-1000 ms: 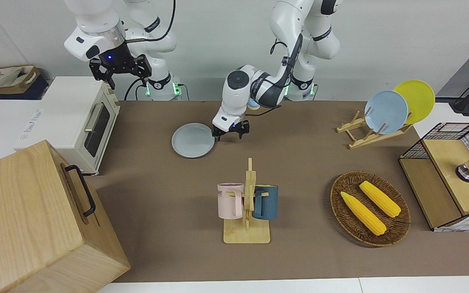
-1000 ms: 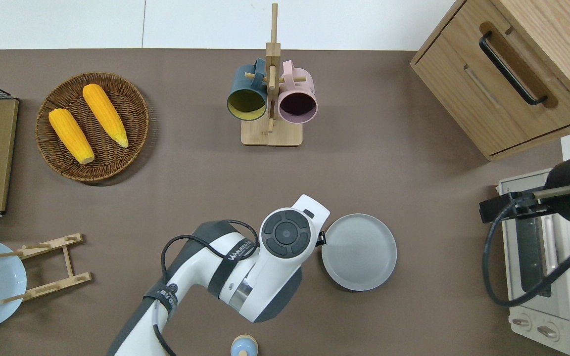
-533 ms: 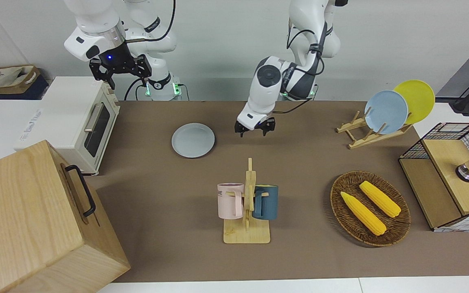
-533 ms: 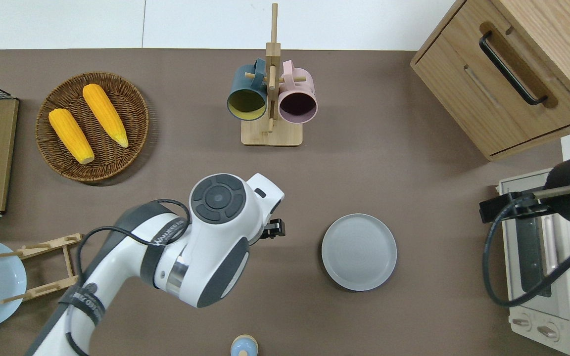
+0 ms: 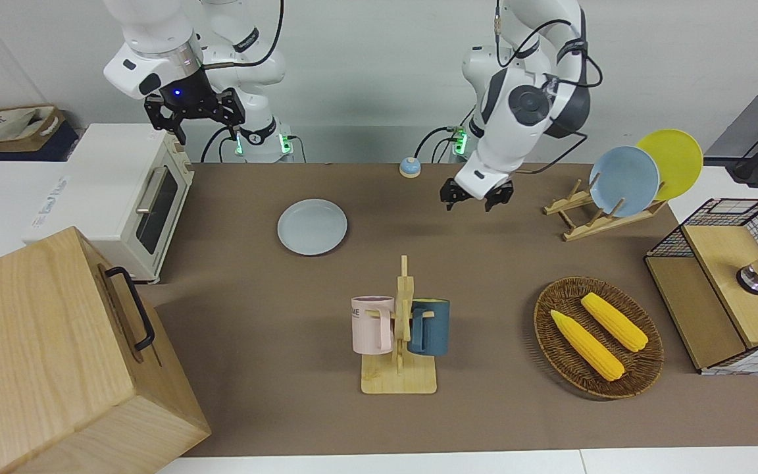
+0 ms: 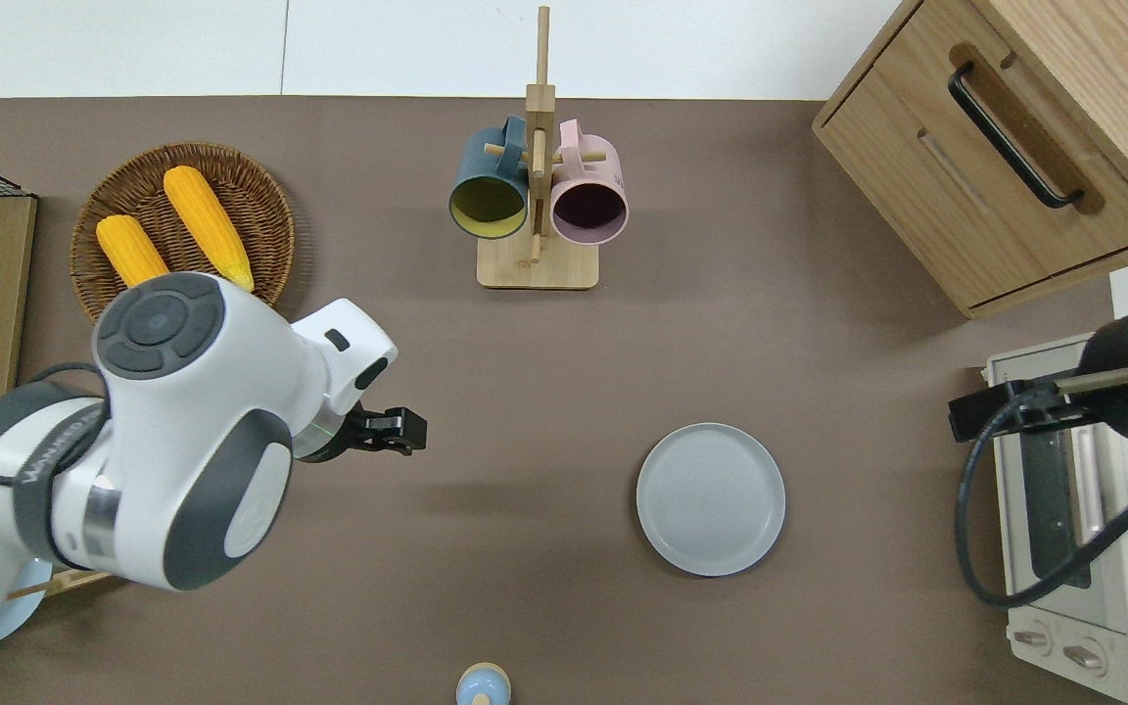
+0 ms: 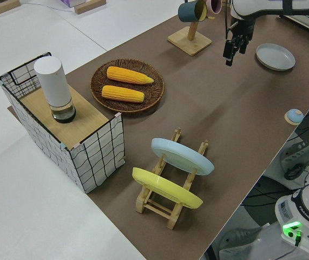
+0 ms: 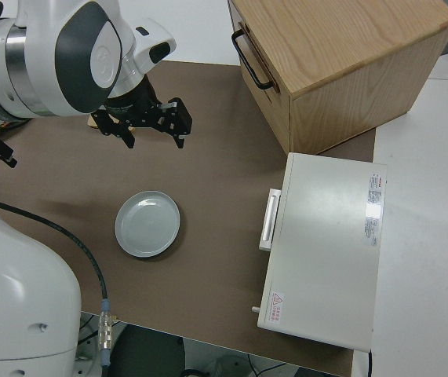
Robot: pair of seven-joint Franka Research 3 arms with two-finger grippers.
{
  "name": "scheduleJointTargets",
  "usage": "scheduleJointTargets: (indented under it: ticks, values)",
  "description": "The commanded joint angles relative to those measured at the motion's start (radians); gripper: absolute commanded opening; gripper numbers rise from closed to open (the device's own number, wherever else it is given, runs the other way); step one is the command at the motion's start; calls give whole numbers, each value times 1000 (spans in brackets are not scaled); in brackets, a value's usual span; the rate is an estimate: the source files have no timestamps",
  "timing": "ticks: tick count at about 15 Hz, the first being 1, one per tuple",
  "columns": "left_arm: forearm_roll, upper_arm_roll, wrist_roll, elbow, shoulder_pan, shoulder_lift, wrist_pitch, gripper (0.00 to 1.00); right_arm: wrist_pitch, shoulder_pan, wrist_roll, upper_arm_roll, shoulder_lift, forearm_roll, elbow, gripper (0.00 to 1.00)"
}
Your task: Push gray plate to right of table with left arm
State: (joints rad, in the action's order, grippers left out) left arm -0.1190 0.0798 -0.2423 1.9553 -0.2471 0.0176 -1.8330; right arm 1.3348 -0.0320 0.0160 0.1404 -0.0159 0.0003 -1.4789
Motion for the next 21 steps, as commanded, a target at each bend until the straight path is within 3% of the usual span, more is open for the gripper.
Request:
scheduleJointTargets:
  ticks: [1, 8, 12, 15, 21]
  values:
    - [7, 9, 127, -45, 98, -30, 64, 998, -16, -19, 12, 16, -2, 4, 9, 983]
    - [107, 5, 336, -78, 230, -77, 83, 998, -16, -20, 13, 16, -2, 4, 9, 983]
    - [107, 8, 497, -171, 308, -80, 153, 998, -16, -19, 12, 16, -2, 4, 9, 983]
    - [117, 9, 524, -222, 350, -76, 173, 998, -16, -19, 12, 16, -2, 4, 9, 983]
    - [168, 6, 535, -254, 351, -73, 178, 998, -16, -19, 13, 16, -2, 4, 9, 983]
